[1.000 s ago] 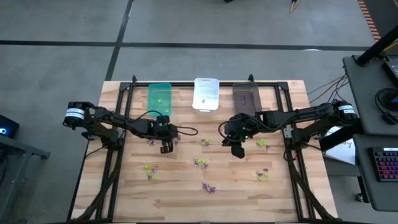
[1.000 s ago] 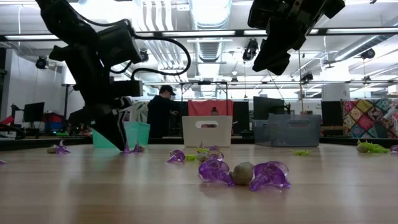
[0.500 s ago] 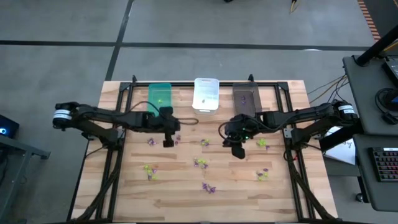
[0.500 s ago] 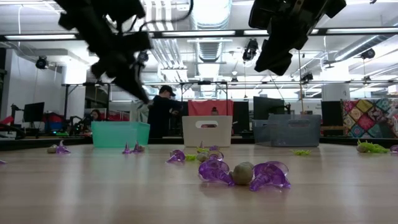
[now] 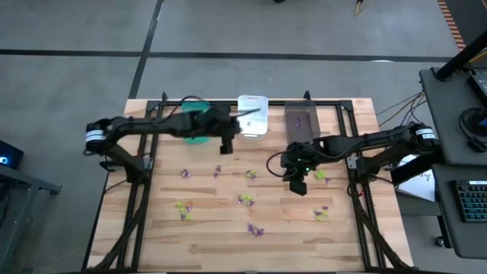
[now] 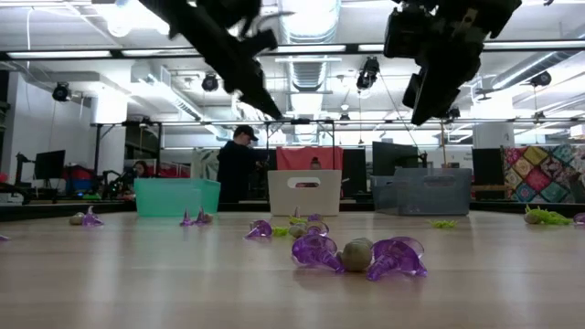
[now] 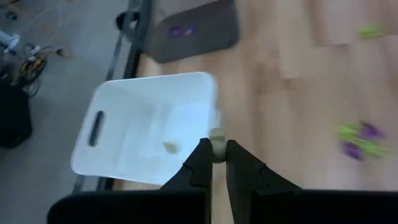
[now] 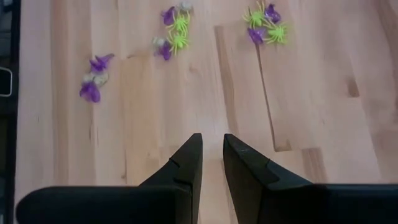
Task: Sort Halloween decoration
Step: Put the white skull toy into the white bin, then put the green spider toy into the blue bin
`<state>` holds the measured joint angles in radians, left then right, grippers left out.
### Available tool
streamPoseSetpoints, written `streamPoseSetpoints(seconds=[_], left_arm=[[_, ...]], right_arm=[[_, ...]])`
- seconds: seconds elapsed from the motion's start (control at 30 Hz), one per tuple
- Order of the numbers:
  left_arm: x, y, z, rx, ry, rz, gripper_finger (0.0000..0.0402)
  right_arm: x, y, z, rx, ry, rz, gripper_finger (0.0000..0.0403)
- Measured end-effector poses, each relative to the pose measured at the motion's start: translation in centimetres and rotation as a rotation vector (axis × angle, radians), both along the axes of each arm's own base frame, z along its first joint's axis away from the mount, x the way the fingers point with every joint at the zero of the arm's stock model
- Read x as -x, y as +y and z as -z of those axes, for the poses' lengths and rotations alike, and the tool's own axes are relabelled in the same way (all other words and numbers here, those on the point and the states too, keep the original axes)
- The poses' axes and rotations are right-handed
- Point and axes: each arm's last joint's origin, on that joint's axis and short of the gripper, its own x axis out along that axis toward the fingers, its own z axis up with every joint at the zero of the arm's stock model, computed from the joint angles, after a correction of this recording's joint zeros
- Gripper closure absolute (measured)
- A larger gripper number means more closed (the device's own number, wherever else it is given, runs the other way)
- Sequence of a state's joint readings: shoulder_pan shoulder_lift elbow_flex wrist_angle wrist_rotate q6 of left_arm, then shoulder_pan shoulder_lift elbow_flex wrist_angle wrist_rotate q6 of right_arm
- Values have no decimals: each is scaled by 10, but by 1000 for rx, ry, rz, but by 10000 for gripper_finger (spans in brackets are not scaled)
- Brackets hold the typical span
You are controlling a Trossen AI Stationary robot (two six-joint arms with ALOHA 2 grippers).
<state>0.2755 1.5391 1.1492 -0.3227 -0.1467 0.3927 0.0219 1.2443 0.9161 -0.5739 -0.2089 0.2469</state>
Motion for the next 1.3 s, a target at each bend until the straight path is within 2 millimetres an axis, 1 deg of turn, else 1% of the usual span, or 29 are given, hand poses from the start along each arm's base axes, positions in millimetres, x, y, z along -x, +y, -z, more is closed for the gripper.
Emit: streamPoseSetpoints(seconds=[0.13,0.23,0.3,0.43,0.53,0.63,0.77,0.87,1.07,1.17,1.3], left_arm=[[-21,33,10,5,18,-42,401],[-32,58,21,61,30,-14,401],[-36,74,28,92,32,-16,401],[-41,108,41,105,47,-85,401],[-45,126,48,118,46,-112,401],[-50,139,56,146,43,-137,401],[-53,148,64,174,41,-175,386],[-53,147,67,178,62,-169,362],[-52,147,68,187,68,-174,312],[-52,146,64,196,59,-185,295],[-51,138,55,210,61,-183,282]], right_arm=[[3,0,-5,26,-33,-37,346],[6,0,-8,38,-54,-54,346],[8,0,-11,45,-68,-60,346],[9,-1,-12,75,-81,-49,346],[9,-2,-12,93,-81,-43,346],[9,-2,-12,95,-79,-41,346],[9,-2,-12,92,-80,-37,346],[9,-2,-12,81,-78,-22,346],[8,-2,-12,72,-83,-8,346],[8,-2,-13,61,-89,7,346],[8,-2,-13,43,-83,32,346]])
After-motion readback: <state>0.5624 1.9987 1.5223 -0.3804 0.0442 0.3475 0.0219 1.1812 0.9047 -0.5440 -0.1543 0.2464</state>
